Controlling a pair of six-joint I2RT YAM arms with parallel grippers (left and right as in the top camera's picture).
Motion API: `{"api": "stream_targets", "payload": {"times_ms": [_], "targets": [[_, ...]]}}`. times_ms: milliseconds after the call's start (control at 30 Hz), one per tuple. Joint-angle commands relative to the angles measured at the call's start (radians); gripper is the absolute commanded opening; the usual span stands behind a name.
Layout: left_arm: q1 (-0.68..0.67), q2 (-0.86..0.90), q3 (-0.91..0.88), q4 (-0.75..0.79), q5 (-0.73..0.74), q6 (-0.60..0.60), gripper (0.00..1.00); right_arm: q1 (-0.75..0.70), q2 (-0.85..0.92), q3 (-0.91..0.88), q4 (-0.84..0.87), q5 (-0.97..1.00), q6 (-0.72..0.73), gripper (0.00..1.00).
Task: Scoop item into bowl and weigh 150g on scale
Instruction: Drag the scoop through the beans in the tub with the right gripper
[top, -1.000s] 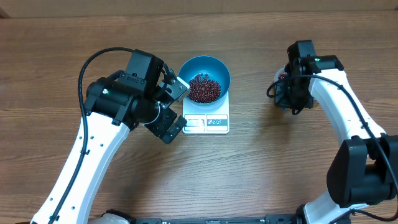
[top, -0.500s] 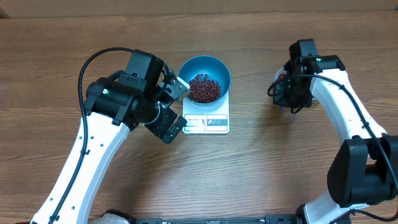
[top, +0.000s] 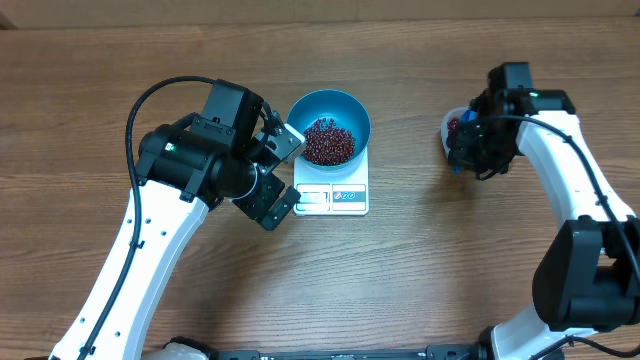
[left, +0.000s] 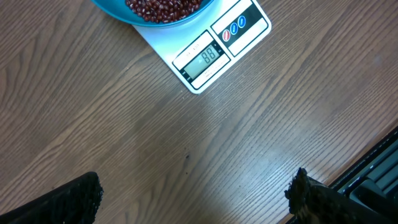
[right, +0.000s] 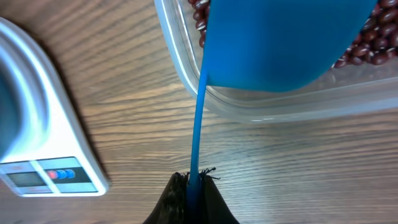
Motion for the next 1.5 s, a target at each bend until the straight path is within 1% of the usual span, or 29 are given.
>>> {"api": "stream_targets", "payload": {"times_ms": [0, 100, 467, 600, 733, 867, 1000, 1367, 1467], "targets": [[0.005, -0.013, -0.003, 0.001, 0.016, 0.023, 1.0, -0.036, 0.003, 0.002, 0.027, -0.149, -0.037, 0.04], [0.005, -0.013, -0.003, 0.001, 0.015, 0.023, 1.0, -0.051, 0.003, 0.002, 0.024, -0.19, -0.084, 0.04], [0.005, -0.013, -0.003, 0.001, 0.015, 0.023, 1.0, -0.064, 0.003, 0.002, 0.015, -0.188, -0.086, 0.04], [0.005, -0.013, -0.003, 0.001, 0.016, 0.023, 1.0, -0.093, 0.003, 0.002, 0.002, -0.195, -0.088, 0.04], [0.005, -0.013, -0.003, 0.001, 0.015, 0.023, 1.0, -0.129, 0.003, 0.002, 0.005, -0.27, -0.13, 0.04], [0.005, -0.013, -0.003, 0.001, 0.016, 0.023, 0.99, -0.155, 0.003, 0.002, 0.0, -0.303, -0.175, 0.04], [0.005, -0.013, -0.003, 0.001, 0.015, 0.023, 1.0, -0.175, 0.003, 0.002, -0.007, -0.308, -0.208, 0.04], [0.005, -0.013, -0.003, 0.001, 0.015, 0.023, 1.0, -0.257, 0.003, 0.002, -0.008, -0.309, -0.24, 0.04], [0.005, -0.013, -0.003, 0.001, 0.015, 0.023, 1.0, -0.276, 0.003, 0.002, -0.023, -0.33, -0.272, 0.04]]}}
